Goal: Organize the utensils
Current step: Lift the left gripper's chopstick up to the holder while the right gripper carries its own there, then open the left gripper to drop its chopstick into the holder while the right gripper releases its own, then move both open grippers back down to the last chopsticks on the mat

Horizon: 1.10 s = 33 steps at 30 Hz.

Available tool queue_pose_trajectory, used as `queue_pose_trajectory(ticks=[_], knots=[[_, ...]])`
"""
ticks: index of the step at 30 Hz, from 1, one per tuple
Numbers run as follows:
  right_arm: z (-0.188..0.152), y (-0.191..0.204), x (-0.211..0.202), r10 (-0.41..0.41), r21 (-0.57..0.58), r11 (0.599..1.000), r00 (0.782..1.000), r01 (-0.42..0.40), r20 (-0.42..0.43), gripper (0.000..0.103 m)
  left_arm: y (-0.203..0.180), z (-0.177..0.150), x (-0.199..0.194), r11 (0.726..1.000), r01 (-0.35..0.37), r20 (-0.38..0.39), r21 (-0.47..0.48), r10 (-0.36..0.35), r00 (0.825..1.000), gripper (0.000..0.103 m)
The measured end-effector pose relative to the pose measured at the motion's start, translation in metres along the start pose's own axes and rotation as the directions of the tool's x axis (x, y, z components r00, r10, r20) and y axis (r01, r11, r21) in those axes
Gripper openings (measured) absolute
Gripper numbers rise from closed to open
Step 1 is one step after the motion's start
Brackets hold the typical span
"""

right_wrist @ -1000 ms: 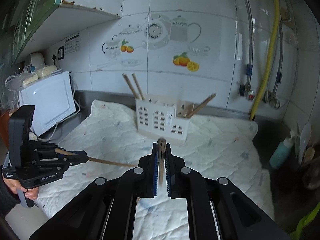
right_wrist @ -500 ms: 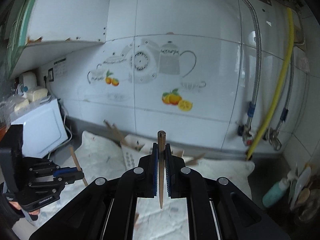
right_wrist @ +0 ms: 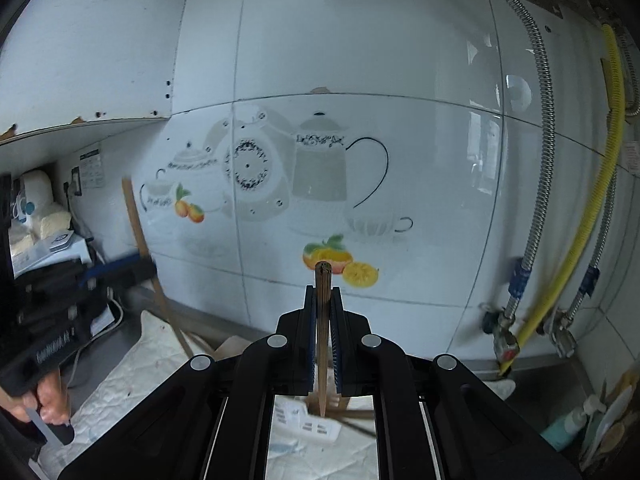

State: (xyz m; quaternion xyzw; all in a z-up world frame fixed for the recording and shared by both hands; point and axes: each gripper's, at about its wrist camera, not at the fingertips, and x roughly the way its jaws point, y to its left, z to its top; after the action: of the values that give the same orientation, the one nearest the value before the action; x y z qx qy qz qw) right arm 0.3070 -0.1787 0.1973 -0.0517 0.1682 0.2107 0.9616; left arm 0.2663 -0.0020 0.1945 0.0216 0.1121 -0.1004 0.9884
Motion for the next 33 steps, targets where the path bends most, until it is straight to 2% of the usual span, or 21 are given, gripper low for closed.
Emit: queue_pose_trajectory(ticks=[6, 14, 19, 23, 25, 26, 29, 31, 33], knots=[[0.001, -0.004, 0.026, 0.011, 0.007, 1.0, 1.0, -0.01, -0.008, 0.006, 0.011, 0.008, 0.03, 0.999, -0.038, 0.043, -0.022, 0.039, 0.998, 0.005], [-0.02, -0.002, 0.051, 0.036, 0.01, 0.999, 0.998, -0.035, -0.054, 0.006, 0.024, -0.022, 0.072, 0.996, -0.064, -0.041, -0.056, 0.062, 0.997, 0.006], [-0.034, -0.003, 0.059, 0.05, 0.027, 0.998, 0.995, -0.048, -0.09, 0.007, 0.031, -0.032, 0.081, 0.995, -0.07, -0.086, -0.07, 0.063, 0.994, 0.006], [-0.041, -0.002, 0.058, 0.041, 0.02, 0.999, 0.994, -0.039, -0.104, 0.007, 0.031, -0.034, 0.078, 0.995, -0.064, -0.092, -0.072, 0.057, 0.994, 0.011], [-0.042, -0.002, 0.053, 0.028, 0.013, 1.0, 0.994, -0.027, -0.104, 0.01, 0.029, -0.033, 0.073, 0.995, -0.071, -0.088, -0.073, 0.065, 0.994, 0.033], [-0.041, -0.002, 0.05, 0.024, 0.012, 1.0, 0.994, -0.023, -0.103, 0.011, 0.028, -0.032, 0.068, 0.994, -0.075, -0.081, -0.074, 0.069, 0.994, 0.039], [-0.041, -0.003, 0.035, 0.017, 0.014, 1.0, 0.996, -0.016, -0.089, 0.013, 0.023, -0.029, 0.051, 0.994, -0.078, -0.065, -0.072, 0.073, 0.995, 0.049], [-0.043, -0.001, 0.02, 0.014, 0.009, 1.0, 0.997, -0.013, -0.078, 0.016, 0.021, -0.03, 0.038, 0.994, -0.082, -0.056, -0.077, 0.078, 0.995, 0.063], [-0.048, 0.005, 0.003, 0.01, -0.008, 1.0, 0.997, -0.01, -0.071, 0.016, 0.018, -0.033, 0.02, 0.992, -0.088, -0.048, -0.089, 0.084, 0.995, 0.068]])
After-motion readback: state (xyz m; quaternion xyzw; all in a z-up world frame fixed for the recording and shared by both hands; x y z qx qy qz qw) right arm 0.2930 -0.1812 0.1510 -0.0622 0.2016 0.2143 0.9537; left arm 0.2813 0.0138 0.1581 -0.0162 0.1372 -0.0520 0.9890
